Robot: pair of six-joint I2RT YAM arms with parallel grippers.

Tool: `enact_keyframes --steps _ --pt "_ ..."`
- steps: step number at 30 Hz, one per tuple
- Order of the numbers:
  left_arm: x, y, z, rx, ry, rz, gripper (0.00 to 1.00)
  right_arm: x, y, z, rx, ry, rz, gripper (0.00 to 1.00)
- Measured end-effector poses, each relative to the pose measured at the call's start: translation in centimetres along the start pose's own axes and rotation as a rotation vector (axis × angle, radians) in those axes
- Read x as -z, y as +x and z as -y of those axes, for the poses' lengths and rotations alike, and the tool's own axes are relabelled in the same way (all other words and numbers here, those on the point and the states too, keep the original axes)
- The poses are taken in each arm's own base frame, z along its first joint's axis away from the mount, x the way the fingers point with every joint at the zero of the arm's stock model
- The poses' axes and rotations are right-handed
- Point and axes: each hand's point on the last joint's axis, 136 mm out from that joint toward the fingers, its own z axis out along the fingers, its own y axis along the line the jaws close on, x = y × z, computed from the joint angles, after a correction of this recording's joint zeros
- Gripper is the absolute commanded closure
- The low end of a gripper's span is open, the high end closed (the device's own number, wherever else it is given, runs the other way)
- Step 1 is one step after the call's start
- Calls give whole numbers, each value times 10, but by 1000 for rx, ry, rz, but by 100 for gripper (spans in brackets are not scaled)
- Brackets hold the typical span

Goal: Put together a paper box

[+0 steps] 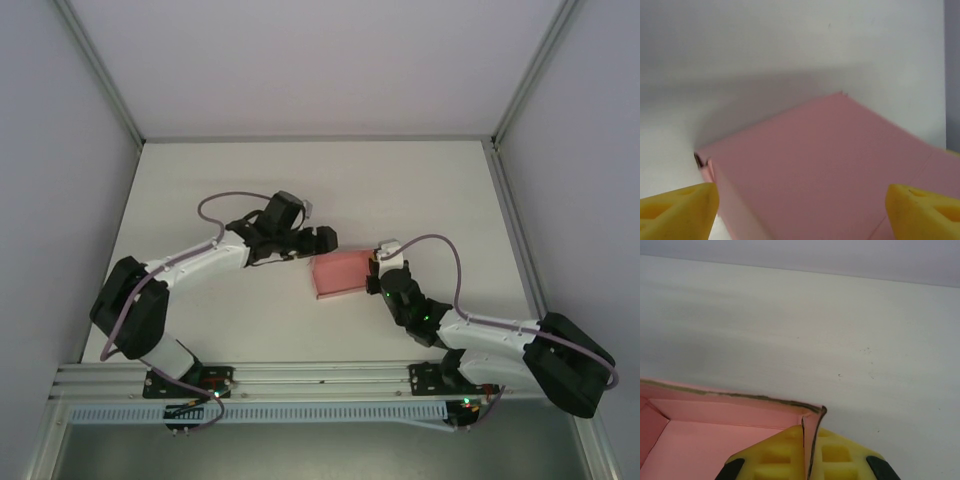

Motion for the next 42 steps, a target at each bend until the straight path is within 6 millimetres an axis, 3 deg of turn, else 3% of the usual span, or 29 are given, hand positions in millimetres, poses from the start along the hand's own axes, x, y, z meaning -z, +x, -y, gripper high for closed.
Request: enact_keyframes --steps 7,11,14,24,30,34,38,42 --pt "-6 20 10 34 101 -94 15 0 0 1 6 6 -6 100" --pt "-8 19 13 68 128 -100 22 0 -2 3 4 24 -1 100" --pt "-10 18 12 96 141 -94 32 0 -2 6 3 40 1 100" --pt "-23 25 14 216 252 -109 42 -2 3 21 -20 134 -3 100" --pt "-23 20 21 182 246 -113 28 0 2 26 -25 172 -11 100" --pt "-15 5 8 108 117 -35 18 2 3 15 -21 127 -28 100" --pt "9 4 -6 56 20 28 7 2 2 11 -28 114 -51 100" --pt "45 -3 -3 -10 -21 135 7 1 1 8 -37 110 -73 100"
